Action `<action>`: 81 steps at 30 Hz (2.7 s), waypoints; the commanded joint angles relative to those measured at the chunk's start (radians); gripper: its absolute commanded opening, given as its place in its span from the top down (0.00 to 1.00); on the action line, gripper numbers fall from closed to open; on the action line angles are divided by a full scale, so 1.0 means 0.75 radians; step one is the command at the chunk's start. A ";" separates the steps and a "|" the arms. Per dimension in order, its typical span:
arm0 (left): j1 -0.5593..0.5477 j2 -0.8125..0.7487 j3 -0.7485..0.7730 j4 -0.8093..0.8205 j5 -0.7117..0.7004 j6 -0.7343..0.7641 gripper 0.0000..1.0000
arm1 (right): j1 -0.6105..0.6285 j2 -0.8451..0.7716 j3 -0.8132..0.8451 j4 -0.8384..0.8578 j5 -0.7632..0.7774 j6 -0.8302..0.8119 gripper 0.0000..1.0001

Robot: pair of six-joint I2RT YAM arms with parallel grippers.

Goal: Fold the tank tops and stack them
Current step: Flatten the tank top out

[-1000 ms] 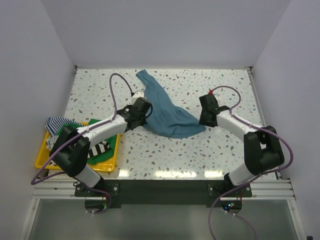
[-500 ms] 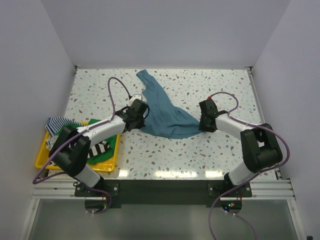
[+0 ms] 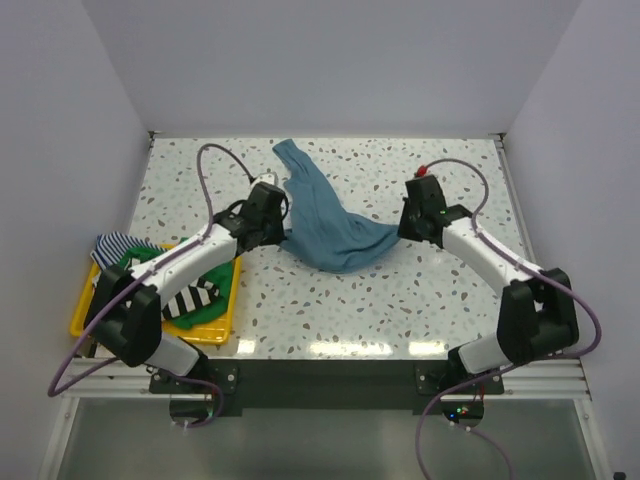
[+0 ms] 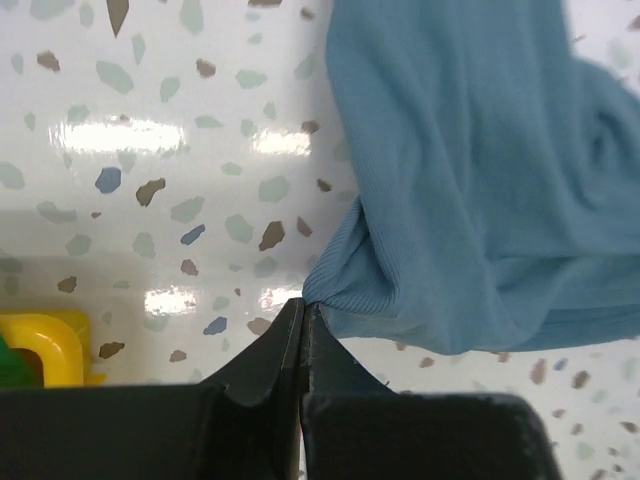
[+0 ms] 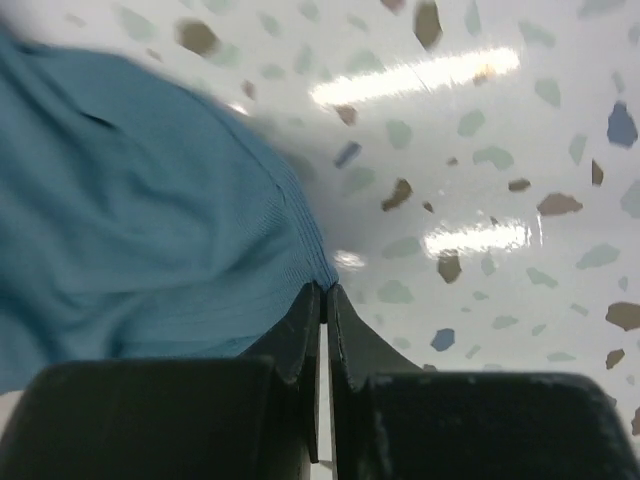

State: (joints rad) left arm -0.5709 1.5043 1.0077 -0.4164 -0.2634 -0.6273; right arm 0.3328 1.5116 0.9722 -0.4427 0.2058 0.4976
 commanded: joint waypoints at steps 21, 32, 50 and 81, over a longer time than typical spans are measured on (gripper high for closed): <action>0.088 -0.208 1.461 -0.382 0.047 -0.108 1.00 | -0.016 -0.422 1.465 -0.428 0.075 0.071 1.00; 0.335 0.150 1.374 -0.026 0.463 -0.186 1.00 | -0.045 -0.047 1.389 -0.152 -0.031 0.022 1.00; 0.571 0.050 0.885 0.305 0.923 -0.223 1.00 | -0.100 -0.133 1.071 -0.156 0.016 0.026 1.00; 0.307 -0.347 -0.544 0.253 0.924 -0.309 0.53 | -0.581 -0.500 -0.370 -0.260 -0.272 0.120 0.60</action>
State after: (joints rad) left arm -0.3355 1.3109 0.5117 -0.0727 0.4839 -0.9104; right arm -0.0975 1.1816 0.6472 -0.5732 0.0154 0.6205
